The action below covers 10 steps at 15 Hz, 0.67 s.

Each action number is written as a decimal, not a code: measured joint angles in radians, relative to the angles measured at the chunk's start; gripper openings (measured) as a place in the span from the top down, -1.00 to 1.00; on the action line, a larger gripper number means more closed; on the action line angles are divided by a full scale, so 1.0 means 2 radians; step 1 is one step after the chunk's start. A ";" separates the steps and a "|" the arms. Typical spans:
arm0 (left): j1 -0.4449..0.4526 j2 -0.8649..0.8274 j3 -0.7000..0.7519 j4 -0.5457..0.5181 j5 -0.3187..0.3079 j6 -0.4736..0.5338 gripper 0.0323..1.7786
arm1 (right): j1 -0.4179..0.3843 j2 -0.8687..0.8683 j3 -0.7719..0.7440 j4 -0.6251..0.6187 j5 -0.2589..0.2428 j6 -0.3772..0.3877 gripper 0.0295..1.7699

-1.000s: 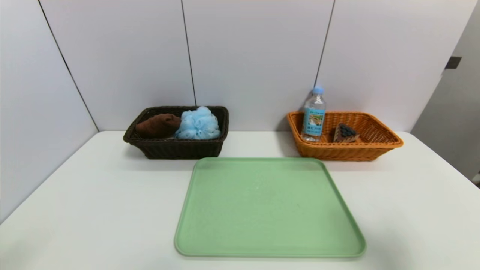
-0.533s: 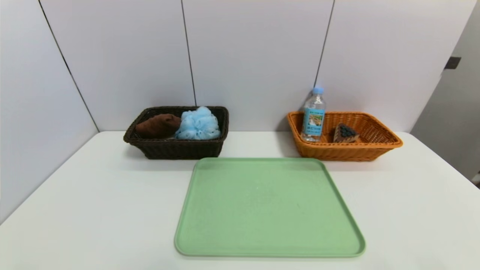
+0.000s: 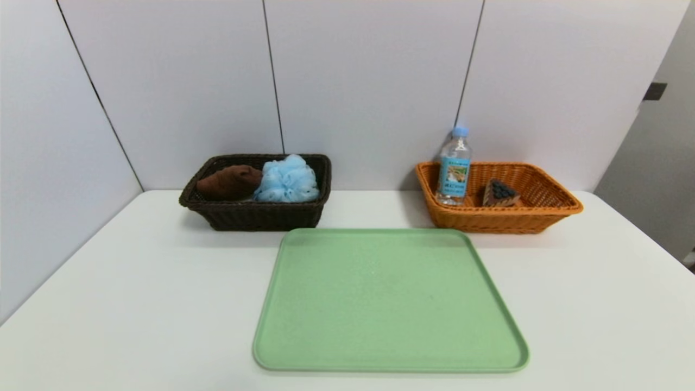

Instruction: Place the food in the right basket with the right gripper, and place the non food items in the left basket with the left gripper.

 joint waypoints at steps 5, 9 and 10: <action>0.000 -0.019 0.125 -0.187 -0.007 0.044 -0.90 | 0.000 -0.012 0.121 -0.147 0.031 -0.032 -0.93; 0.000 -0.021 0.224 -0.298 -0.015 0.081 -0.90 | 0.000 -0.012 0.141 -0.100 0.029 -0.035 -0.93; 0.000 -0.021 0.232 -0.280 -0.026 0.080 -0.90 | 0.000 -0.012 0.142 -0.065 0.028 -0.027 -0.93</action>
